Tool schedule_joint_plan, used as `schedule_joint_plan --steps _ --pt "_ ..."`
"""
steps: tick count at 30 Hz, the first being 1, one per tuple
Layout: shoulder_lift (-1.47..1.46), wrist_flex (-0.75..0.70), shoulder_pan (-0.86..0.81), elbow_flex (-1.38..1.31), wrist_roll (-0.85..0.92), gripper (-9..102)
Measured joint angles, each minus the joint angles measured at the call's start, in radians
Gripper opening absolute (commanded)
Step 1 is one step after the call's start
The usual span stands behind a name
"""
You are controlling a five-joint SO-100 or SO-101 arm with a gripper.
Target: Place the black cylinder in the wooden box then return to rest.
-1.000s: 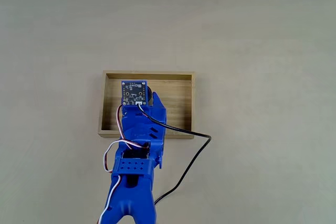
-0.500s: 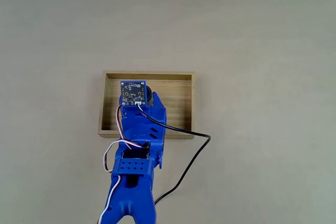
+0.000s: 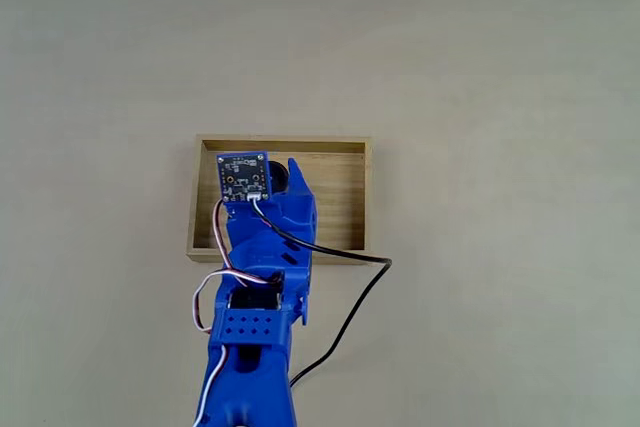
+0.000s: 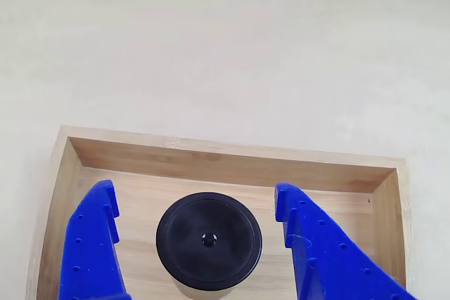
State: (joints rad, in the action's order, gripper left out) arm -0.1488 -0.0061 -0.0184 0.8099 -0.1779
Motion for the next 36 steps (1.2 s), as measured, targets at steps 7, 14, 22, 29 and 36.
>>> schedule_joint_plan --steps 7,14,22,29,36 --pt "-0.135 -0.120 0.002 0.000 0.023 33" --pt "-0.302 -0.282 0.038 0.025 0.074 25" --pt "-0.540 -0.388 0.049 0.169 0.087 8" --pt "-0.769 -0.489 0.049 0.295 0.087 3" --pt "-1.020 -0.606 0.049 0.420 0.120 0"
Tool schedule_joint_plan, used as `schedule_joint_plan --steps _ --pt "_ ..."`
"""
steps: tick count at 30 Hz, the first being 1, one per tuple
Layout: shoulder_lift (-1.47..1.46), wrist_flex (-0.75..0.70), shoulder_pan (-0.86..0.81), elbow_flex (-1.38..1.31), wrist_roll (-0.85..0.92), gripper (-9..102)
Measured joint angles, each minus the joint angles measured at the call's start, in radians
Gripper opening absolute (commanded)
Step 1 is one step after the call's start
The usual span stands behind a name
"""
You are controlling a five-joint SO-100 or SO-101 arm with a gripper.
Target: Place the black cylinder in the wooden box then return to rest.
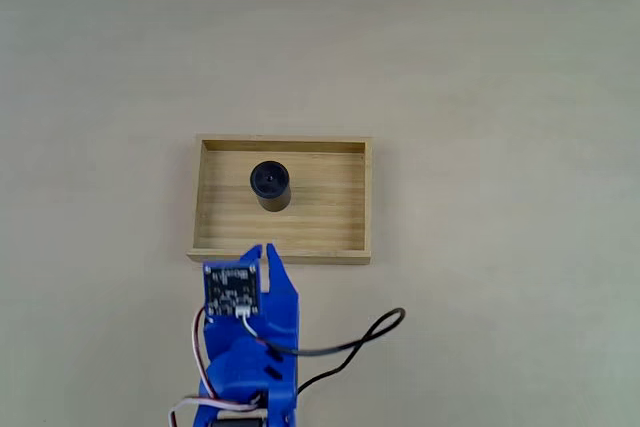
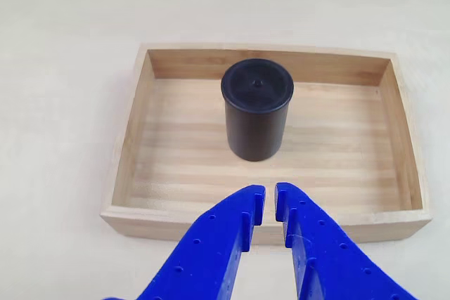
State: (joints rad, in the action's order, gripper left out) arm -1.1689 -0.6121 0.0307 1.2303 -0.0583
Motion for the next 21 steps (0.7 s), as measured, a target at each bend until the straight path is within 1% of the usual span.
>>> schedule_joint_plan --steps 6,12,16,21 --pt "-0.221 -0.115 -0.021 0.133 0.011 0" --pt "-0.413 -0.296 -0.043 0.209 0.028 0" --pt "-0.485 -0.407 -0.043 0.235 0.041 -1" --pt "-0.531 -0.497 -0.043 0.275 0.063 -1"
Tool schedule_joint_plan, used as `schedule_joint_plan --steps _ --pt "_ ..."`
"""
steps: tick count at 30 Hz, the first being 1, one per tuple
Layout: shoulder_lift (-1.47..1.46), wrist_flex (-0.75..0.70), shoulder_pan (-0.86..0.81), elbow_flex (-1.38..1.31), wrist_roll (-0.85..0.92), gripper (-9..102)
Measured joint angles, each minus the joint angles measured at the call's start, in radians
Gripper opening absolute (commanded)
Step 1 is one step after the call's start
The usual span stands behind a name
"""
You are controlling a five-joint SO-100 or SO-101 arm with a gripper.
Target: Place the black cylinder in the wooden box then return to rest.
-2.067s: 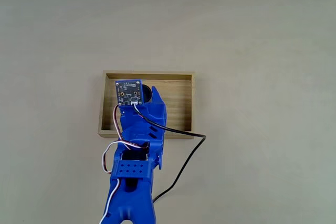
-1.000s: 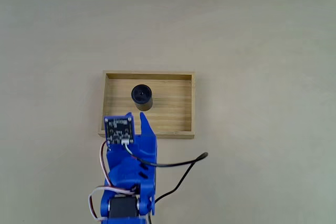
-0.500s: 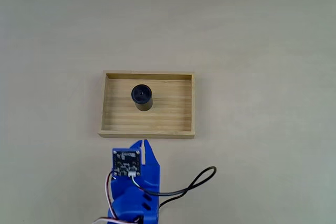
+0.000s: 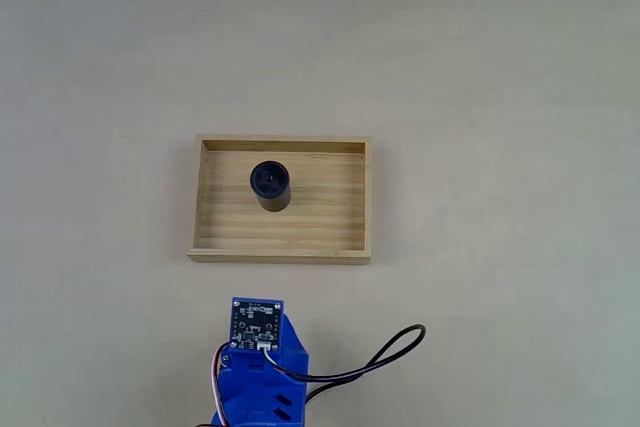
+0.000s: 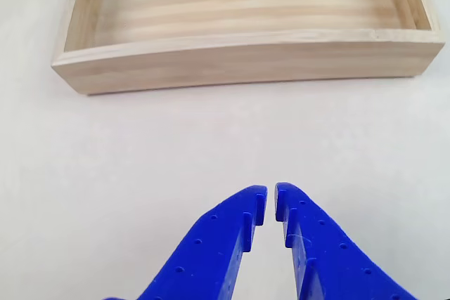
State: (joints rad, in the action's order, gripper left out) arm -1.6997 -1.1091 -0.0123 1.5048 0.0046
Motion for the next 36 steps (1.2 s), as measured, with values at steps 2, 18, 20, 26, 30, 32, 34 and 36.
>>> schedule_joint_plan --steps 2,18,20,26,30,32,34,36 --pt "-0.011 -0.028 0.000 0.008 0.011 -1" --pt "-0.015 -0.144 0.032 0.072 0.028 -1" --pt "-0.015 -0.160 0.038 0.072 0.028 -1" --pt "-0.015 -0.216 0.049 0.072 0.028 0" --pt "-0.015 -0.244 0.054 0.072 0.043 0" --pt "-0.015 -0.249 0.058 0.072 0.048 0" --pt "-0.015 -0.249 0.058 0.072 0.051 0" --pt "-0.015 -0.249 0.058 0.072 0.052 0"
